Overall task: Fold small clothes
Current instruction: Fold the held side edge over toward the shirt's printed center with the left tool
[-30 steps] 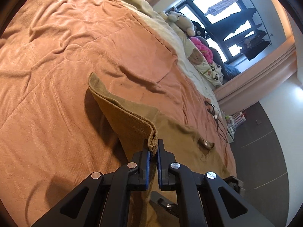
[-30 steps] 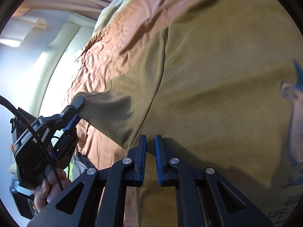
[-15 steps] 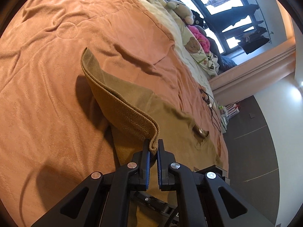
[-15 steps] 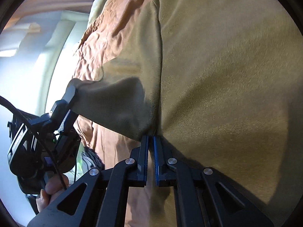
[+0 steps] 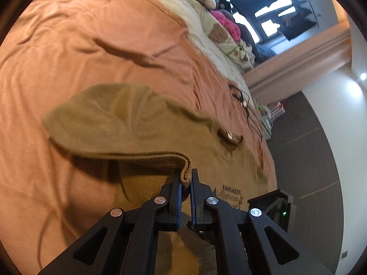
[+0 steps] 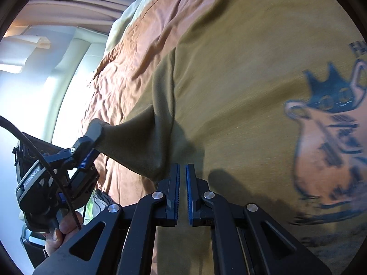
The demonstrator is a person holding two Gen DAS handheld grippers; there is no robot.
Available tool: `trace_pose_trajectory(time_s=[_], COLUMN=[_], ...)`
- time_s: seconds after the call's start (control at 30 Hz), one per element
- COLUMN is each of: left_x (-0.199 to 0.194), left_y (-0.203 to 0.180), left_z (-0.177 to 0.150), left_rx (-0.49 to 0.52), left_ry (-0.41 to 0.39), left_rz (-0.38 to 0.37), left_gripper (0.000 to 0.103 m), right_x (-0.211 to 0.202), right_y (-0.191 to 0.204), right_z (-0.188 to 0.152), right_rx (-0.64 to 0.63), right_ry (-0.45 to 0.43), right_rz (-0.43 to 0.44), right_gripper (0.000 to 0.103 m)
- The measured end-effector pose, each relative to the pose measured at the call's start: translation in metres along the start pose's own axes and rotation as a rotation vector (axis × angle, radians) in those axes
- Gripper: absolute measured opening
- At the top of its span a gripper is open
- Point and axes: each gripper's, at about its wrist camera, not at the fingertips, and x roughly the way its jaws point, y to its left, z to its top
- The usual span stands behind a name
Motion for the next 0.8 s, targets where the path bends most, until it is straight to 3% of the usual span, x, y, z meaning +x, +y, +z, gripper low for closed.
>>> trace_pose_trajectory(time_s=[0.13, 0.2, 0.3, 0.37, 0.47, 0.53, 0.6, 0.67, 0.8], left_x=[0.025, 0.027, 0.014, 0.006, -0.006, -0.011, -0.015, -0.016, -0.009], left_y=[-0.006, -0.003, 0.008, 0.017, 0.035, 0.049, 0.062, 0.072, 0.087], left_z=[-0.006, -0.007, -0.004, -0.001, 0.004, 0.004, 0.003, 0.002, 0.000], left_rx=[0.012, 0.002, -0.021, -0.041, -0.089, -0.126, -0.160, -0.185, -0.227], left_ry=[0.090, 0.107, 0.058, 0.028, -0.005, -0.015, -0.027, -0.036, -0.021], left_rz=[0.063, 0.084, 0.120, 0.137, 0.174, 0.195, 0.197, 0.205, 0.198], left_gripper=[0.011, 0.026, 0.059, 0.067, 0.067, 0.067, 0.067, 0.068, 0.068], right_x=[-0.016, -0.019, -0.013, -0.005, -0.002, 0.000, 0.006, 0.006, 0.013], right_y=[-0.002, -0.004, 0.002, 0.011, 0.017, 0.020, 0.029, 0.031, 0.045], right_z=[0.002, 0.004, 0.000, -0.004, -0.004, -0.005, -0.005, -0.006, -0.010], right_rx=[-0.001, 0.000, -0.006, -0.020, -0.045, -0.064, -0.083, -0.111, -0.174], right_ry=[-0.021, -0.024, -0.016, -0.007, 0.003, 0.007, 0.001, -0.022, -0.038], right_rz=[-0.012, -0.019, -0.034, -0.048, -0.060, -0.068, -0.077, -0.090, -0.110], right_gripper=[0.003, 0.003, 0.003, 0.003, 0.005, 0.013, 0.034, 0.043, 0.044])
